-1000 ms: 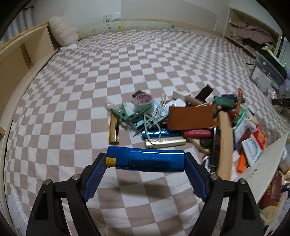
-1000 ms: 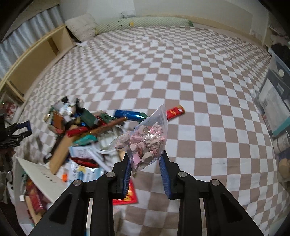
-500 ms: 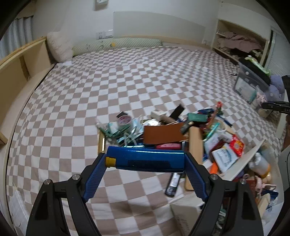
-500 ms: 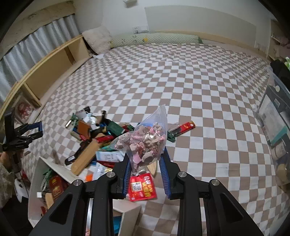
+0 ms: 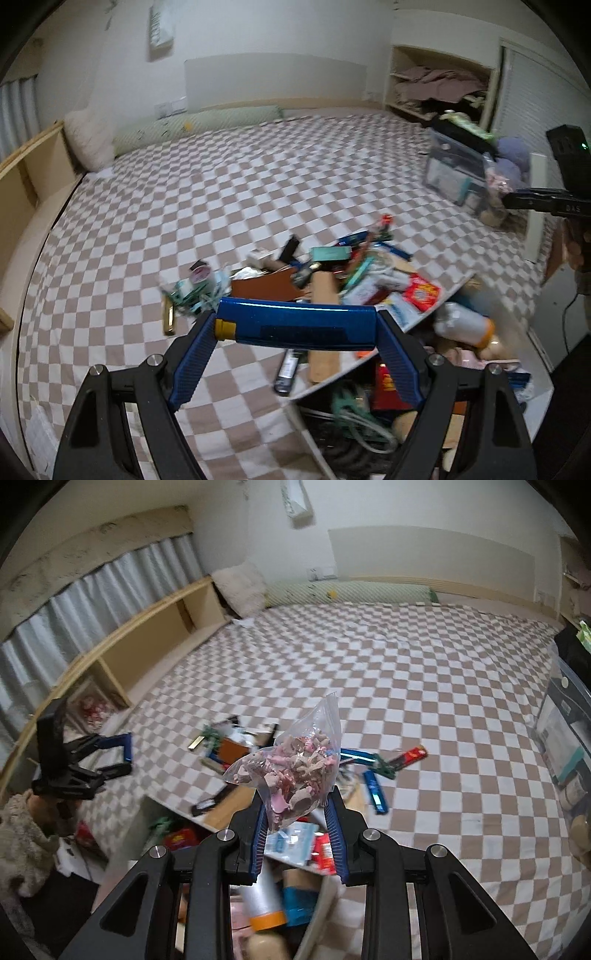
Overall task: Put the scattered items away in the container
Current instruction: 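Carry the blue lighter and the clear bag over the white box with both tools, then open the right tool dropping the bag into the box while the left tool holds the blue lighter above it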
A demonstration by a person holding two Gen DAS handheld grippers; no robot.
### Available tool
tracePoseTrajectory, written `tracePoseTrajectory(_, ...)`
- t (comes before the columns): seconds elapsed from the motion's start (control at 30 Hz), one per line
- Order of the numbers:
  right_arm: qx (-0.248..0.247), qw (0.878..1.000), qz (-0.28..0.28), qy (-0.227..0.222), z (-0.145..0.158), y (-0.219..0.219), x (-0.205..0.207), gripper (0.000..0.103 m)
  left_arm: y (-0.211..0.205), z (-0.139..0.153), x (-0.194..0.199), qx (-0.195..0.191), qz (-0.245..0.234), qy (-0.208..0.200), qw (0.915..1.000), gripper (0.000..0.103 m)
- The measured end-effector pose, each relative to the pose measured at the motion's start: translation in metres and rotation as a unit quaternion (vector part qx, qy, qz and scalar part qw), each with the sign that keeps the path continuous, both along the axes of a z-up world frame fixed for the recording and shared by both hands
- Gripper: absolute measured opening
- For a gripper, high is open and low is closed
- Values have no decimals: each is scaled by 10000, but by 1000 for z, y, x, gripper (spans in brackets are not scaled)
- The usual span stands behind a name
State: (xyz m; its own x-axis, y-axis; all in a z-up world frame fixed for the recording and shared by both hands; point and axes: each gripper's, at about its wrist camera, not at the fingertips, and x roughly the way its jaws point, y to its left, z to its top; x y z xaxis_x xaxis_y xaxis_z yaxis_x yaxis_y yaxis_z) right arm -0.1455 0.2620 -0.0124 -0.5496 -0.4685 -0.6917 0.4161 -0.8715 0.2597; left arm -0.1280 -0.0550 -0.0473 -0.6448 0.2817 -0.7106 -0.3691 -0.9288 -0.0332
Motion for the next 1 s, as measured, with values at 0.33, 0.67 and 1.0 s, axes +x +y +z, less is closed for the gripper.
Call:
tracePoseTrajectory(0.33,-331,9985,433,64,15,-22,48,31,26,27,41,287,-482,143,9983,85)
tracePoseTrajectory(0.67,-497,9941,921,-294,3,-40,85,31,44,14,70,214,-743,-322,9965,85)
tracePoseTrajectory(1.0,-109,9790,1685,-1140,-42,-71,118,31,54,6,82,166,-995,-480,9937,85)
